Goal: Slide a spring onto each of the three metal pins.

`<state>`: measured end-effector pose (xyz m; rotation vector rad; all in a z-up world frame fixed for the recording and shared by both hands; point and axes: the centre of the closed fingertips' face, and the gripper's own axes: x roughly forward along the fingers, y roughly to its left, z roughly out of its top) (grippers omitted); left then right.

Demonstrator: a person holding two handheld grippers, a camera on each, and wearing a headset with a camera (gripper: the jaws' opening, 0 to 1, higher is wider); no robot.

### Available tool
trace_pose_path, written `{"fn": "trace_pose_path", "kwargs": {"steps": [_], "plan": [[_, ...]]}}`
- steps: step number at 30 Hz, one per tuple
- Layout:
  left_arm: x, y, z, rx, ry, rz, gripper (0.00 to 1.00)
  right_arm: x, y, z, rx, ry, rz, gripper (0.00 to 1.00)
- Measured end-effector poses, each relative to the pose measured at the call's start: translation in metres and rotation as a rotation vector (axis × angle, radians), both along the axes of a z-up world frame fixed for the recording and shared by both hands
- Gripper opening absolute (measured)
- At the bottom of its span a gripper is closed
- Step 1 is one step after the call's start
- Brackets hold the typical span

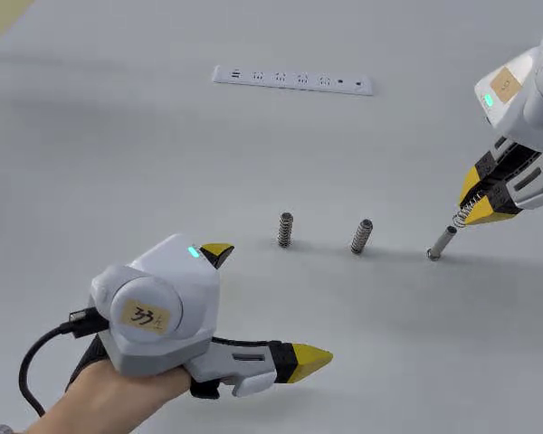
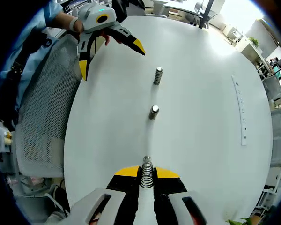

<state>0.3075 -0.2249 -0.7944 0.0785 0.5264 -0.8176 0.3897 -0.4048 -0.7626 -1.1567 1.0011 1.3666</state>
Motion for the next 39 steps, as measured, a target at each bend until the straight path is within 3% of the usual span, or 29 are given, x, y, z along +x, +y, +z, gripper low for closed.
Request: {"fn": "trace_pose_path", "kwargs": {"steps": [39], "plan": [[-0.004,0.001,-0.016,0.005,0.043,0.009,0.98,0.003,-0.001,-0.034,-0.027,0.048,0.006,0.07]]}}
